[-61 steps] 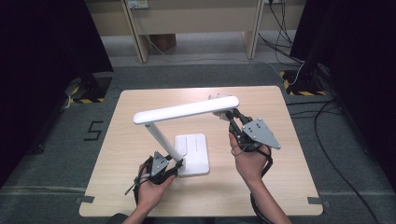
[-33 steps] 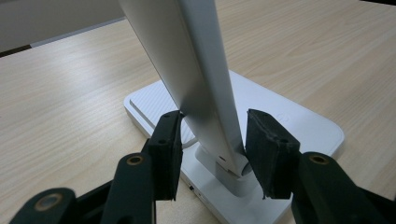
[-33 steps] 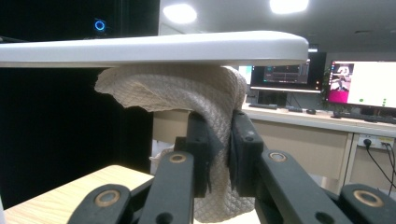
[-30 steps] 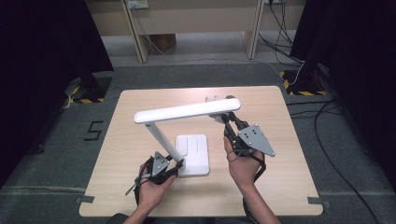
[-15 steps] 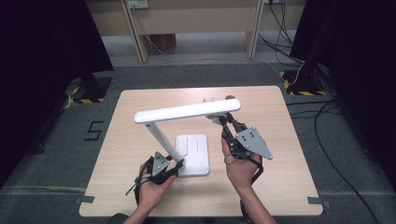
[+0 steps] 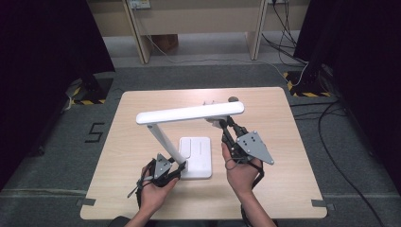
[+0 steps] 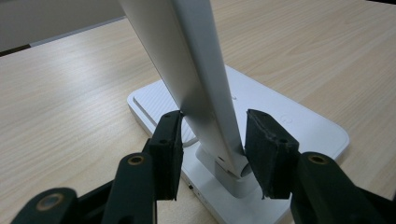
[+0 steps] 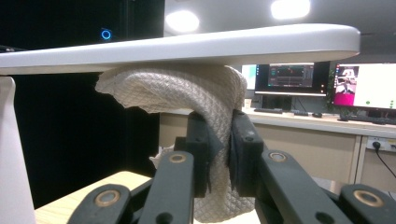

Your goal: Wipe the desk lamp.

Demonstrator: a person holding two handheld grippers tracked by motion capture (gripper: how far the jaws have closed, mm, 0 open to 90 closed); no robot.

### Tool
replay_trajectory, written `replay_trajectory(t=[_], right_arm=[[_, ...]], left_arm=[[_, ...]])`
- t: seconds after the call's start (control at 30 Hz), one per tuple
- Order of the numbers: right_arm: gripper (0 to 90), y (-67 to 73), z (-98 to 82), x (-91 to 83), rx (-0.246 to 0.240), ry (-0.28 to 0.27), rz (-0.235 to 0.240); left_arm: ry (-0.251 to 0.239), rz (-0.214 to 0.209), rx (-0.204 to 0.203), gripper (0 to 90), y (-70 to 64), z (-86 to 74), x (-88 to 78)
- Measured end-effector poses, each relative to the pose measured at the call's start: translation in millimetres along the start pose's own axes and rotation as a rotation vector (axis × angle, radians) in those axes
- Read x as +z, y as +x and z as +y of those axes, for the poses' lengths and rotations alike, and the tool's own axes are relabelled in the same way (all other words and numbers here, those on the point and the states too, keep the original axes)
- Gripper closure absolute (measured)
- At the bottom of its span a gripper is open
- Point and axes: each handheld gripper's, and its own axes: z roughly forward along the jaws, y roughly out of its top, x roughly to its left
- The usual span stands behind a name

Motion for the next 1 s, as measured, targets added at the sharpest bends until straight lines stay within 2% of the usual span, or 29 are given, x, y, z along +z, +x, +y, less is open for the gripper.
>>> replay_trajectory(t=[0.43,0.73,1.0], right_arm=[[80.5,3.6,0.0,1.0,0.012,0.000,0.007],[80.5,6.0,0.0,2.8,0.012,0.005,0.015],[80.5,5.6,0.1,2.5,0.010,0.005,0.013]], left_arm=[[0.005,0.006,0.003,56.2,-0.9,0.3,-0.1],[0.005,0.030,-0.043,58.8,-3.7,2.0,1.0],[0.007,0.040,-0.046,59.3,-5.2,2.8,1.8]])
